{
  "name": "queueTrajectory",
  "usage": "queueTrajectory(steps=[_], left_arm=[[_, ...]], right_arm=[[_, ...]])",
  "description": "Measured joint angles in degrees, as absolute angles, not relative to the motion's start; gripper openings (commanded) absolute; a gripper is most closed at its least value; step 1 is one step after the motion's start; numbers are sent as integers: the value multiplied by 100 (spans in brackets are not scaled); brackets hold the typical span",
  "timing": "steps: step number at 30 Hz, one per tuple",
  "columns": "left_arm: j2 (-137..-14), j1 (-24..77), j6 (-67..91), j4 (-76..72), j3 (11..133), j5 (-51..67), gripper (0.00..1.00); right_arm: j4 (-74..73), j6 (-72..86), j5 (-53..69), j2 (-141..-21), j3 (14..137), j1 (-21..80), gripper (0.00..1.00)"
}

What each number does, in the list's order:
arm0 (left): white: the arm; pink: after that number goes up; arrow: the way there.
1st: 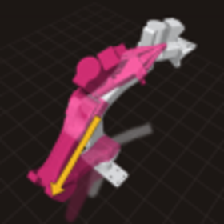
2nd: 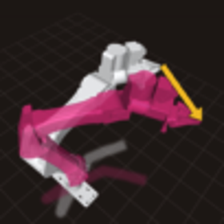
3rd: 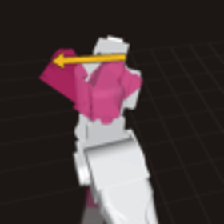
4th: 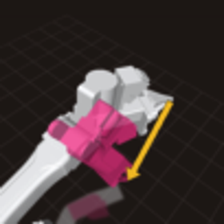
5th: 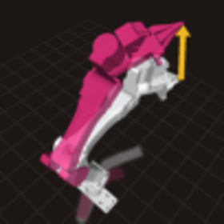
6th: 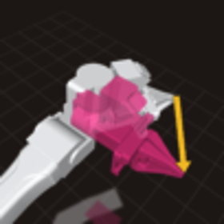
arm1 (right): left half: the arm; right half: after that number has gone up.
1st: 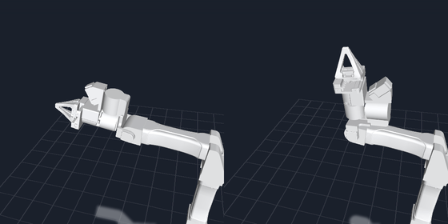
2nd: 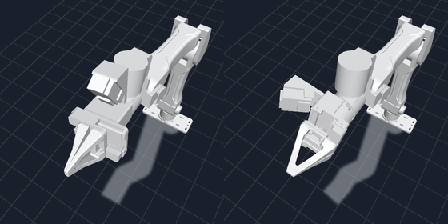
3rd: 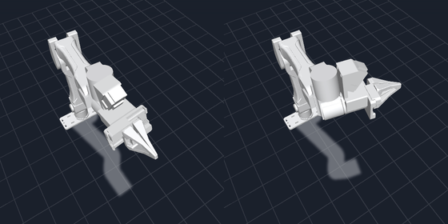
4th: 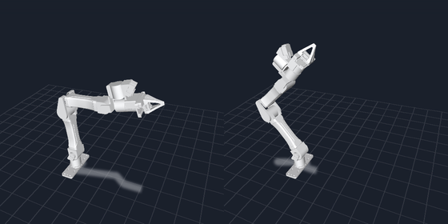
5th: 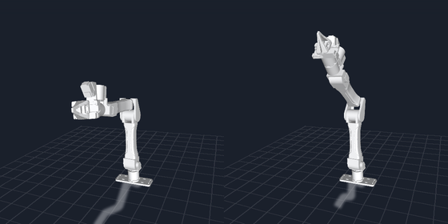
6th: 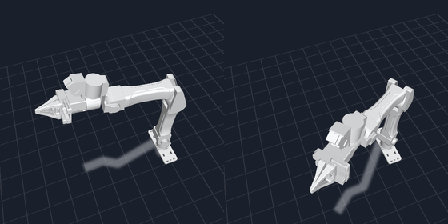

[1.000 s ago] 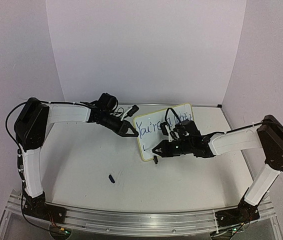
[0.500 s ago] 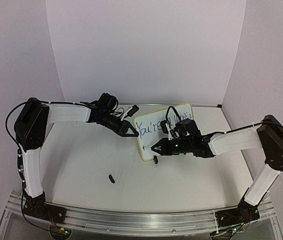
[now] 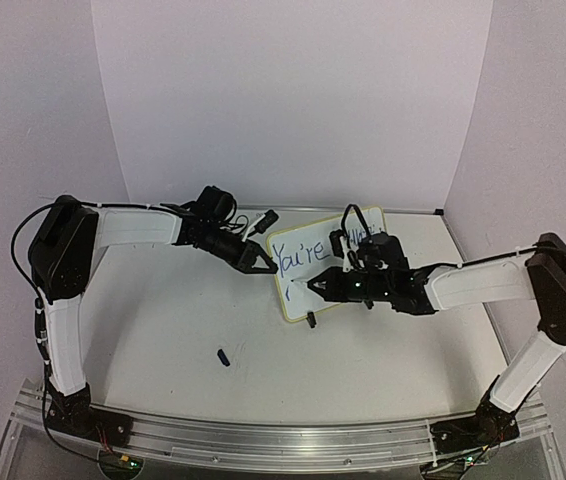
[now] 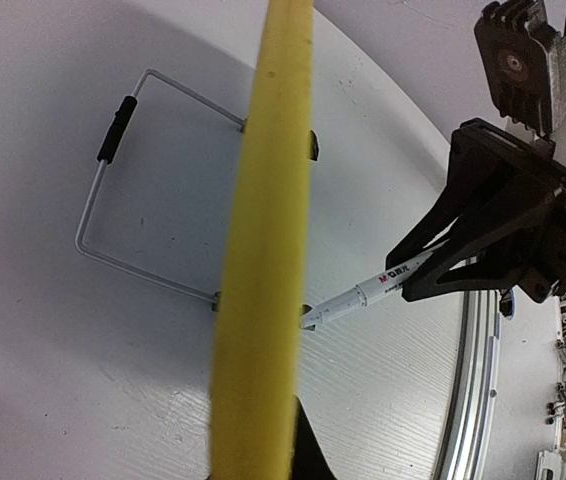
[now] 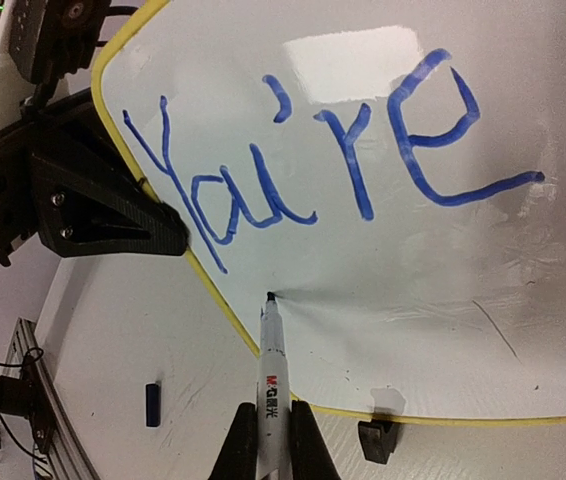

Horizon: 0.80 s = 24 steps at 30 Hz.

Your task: Write a sentence on the whiteboard

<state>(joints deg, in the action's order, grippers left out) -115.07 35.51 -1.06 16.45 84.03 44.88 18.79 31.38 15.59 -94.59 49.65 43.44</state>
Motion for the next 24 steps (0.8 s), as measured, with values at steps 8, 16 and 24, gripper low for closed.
queueTrajectory(steps=[8, 16, 24], left_arm=[[-11507, 3570, -123, 1649, 8429, 4484, 0], [-11507, 3573, -128, 1649, 8429, 4482, 0], [-11507, 3575, -130, 1649, 8431, 4482, 0]], right_arm=[[1946, 3181, 1511, -9450, 4783, 4344, 0], [1975, 3242, 1511, -9450, 4646, 4344, 0], [1955, 3310, 1518, -9424, 4442, 4344, 0]])
